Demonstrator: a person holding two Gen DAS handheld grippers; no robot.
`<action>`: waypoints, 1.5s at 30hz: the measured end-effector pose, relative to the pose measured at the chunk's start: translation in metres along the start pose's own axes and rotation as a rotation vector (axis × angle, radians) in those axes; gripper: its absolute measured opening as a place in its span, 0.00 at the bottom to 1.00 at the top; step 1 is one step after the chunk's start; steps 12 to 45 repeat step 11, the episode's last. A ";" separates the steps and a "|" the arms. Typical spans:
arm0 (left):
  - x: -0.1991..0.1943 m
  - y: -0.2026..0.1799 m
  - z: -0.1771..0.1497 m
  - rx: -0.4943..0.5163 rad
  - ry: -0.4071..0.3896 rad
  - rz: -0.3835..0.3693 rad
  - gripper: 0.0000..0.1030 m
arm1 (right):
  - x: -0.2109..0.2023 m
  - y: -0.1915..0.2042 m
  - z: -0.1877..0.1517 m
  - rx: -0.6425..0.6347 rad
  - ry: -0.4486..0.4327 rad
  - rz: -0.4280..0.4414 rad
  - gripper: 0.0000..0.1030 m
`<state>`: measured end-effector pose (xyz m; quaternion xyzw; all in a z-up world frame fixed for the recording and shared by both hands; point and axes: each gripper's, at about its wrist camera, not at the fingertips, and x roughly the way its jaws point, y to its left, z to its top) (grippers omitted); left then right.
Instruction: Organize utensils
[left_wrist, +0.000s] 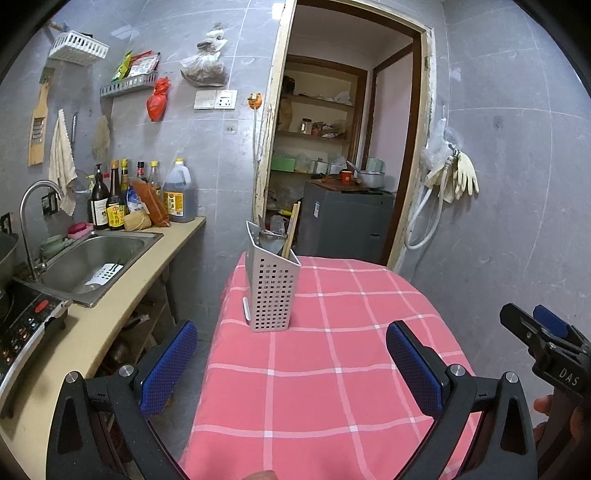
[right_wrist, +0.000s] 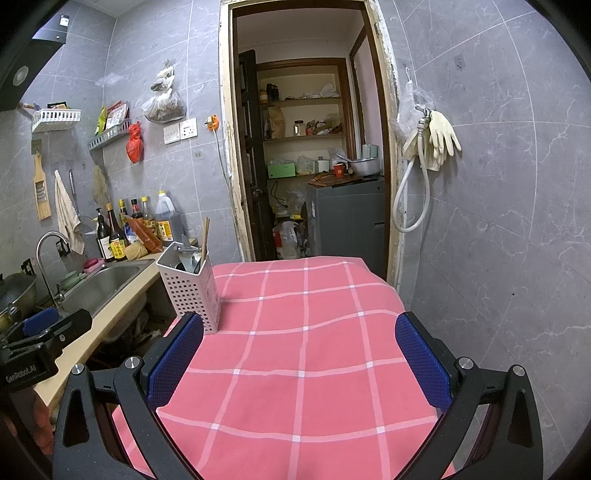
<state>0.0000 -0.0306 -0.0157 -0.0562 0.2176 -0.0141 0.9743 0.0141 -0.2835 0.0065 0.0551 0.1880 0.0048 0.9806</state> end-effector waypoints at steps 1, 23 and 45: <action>0.000 -0.001 -0.001 -0.001 0.002 -0.004 1.00 | -0.001 0.000 0.000 0.000 0.000 0.000 0.99; 0.001 0.002 0.000 -0.004 0.018 -0.013 1.00 | -0.001 -0.001 -0.003 0.003 0.008 -0.004 0.99; 0.001 0.002 0.000 -0.004 0.018 -0.013 1.00 | -0.001 -0.001 -0.003 0.003 0.008 -0.004 0.99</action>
